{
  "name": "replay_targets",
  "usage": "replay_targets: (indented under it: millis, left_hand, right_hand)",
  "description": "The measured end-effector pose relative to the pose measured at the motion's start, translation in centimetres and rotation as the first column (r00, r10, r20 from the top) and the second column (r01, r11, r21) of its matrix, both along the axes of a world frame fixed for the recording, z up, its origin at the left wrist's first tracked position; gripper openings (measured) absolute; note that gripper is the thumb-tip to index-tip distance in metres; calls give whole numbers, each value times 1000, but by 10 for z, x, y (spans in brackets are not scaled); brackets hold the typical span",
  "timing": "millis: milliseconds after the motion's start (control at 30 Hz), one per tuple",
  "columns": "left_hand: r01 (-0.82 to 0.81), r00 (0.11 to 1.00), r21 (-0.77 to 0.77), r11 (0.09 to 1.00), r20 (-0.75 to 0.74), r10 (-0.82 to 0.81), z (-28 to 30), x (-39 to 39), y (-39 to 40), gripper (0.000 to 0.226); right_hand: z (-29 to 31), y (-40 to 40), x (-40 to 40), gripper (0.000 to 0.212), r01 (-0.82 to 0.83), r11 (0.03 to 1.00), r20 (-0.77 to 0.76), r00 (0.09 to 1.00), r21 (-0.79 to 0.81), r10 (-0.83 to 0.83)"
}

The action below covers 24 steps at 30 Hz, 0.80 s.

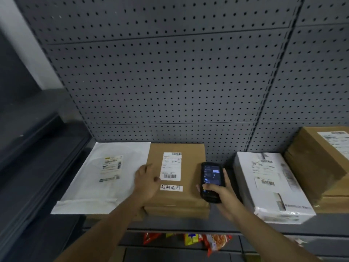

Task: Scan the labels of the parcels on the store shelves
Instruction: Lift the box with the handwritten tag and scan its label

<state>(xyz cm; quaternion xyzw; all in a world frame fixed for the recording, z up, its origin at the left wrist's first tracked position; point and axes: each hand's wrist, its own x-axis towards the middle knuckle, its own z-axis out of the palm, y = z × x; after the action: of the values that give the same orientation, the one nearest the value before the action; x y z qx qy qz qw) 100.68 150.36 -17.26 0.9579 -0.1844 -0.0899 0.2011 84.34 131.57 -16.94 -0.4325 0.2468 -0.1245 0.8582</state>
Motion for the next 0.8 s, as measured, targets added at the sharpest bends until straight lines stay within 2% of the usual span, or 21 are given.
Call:
replay_targets:
  millis: [100,200,333,467,600,733,800]
  left_hand:
    - [68,998,48,997,4,-68,-6,4,4,60]
    - [57,998,86,995,-14,-56,-7,7,5,64]
    - [31,999,137,990,-22,-28,-4,12,1,72]
    - [-15,995,52,999,-93,19,2,13,-6,80]
    - [52,995,91,995,-88,-44,7,10,-13,84]
    - [134,989,128,983,-79,-125,13,7,-19,81]
    - [147,982,72,986,-131,-137,16,10,-22,81]
  right_hand:
    - [-3,10,5,68,65,998,-17,998,-2,-65]
    - [-5,17,5,78,106,994,-17,994,1,-106]
    - [-3,24,-2,74,125,991,-27,992,-46,-126]
    - [0,26,-7,70,118,992,-29,992,-52,-120]
    - [-2,24,-13,63,165,985,-38,985,-54,-167]
    - [-11,13,-21,83,210,977,-61,975,-37,-212]
    - [-13,5,-24,92,212,977,-76,974,-29,-214]
